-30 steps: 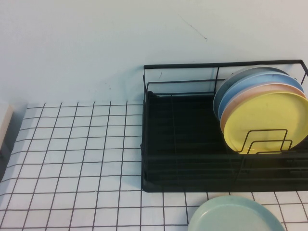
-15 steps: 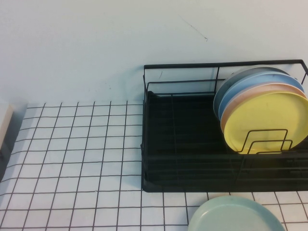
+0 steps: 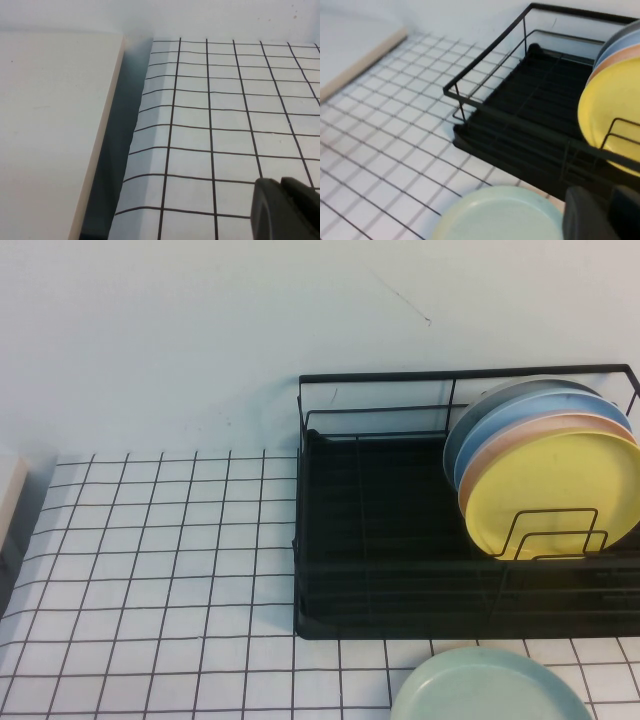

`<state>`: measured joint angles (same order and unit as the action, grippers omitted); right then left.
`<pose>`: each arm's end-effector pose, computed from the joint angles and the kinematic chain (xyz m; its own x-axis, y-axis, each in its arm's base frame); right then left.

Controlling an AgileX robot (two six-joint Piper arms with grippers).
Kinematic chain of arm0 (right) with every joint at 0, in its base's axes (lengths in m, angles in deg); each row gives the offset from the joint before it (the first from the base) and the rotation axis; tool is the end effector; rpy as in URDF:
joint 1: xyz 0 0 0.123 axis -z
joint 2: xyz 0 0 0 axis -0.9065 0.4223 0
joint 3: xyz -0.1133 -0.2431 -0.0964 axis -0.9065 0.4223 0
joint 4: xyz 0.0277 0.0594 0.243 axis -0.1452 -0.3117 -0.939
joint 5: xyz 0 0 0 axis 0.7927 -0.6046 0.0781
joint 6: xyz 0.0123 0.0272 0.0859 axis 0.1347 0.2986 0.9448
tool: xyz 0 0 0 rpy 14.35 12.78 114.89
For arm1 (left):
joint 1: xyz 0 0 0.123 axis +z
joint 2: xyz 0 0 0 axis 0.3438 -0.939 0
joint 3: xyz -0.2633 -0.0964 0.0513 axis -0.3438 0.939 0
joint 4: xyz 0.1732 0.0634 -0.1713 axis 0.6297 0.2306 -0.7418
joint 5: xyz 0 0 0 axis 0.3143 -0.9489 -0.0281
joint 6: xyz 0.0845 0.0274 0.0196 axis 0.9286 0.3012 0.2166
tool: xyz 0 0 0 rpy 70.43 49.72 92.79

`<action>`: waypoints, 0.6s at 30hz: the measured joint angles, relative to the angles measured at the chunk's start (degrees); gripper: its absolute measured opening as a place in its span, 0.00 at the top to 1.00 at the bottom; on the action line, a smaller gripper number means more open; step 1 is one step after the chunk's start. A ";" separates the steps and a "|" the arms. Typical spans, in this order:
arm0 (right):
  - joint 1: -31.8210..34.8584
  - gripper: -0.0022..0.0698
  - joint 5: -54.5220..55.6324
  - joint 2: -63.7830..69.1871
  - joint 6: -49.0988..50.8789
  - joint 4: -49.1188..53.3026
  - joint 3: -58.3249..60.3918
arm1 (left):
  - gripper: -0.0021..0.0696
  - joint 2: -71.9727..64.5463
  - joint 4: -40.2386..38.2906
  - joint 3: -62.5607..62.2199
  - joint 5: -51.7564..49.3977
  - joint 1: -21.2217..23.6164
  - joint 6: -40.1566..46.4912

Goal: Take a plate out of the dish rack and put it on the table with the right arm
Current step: Grasp the plate from the shelf

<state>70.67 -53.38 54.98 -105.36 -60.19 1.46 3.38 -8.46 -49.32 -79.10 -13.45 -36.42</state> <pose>0.0761 0.0455 0.3322 -0.3793 -0.1152 -0.9181 -0.5087 0.8548 0.1029 0.0534 0.0031 0.1789 -0.2277 -0.1178 -0.9666 -0.1043 0.9899 -0.0961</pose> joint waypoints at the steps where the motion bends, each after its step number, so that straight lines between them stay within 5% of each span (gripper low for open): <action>1: -0.27 0.79 -1.27 2.82 -2.34 1.42 -2.72 | 0.98 0.00 0.00 0.00 0.00 0.00 0.00; 7: -2.35 0.43 -3.01 19.95 -21.31 10.41 -17.30 | 0.98 0.00 0.00 0.00 0.00 0.00 0.00; 18: -3.84 0.37 9.99 44.51 -46.03 12.59 -23.61 | 0.98 0.00 0.00 0.00 0.00 0.00 0.00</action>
<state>66.83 -43.39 99.49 -151.40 -47.60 -22.16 3.38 -8.46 -49.32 -79.10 -13.45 -36.42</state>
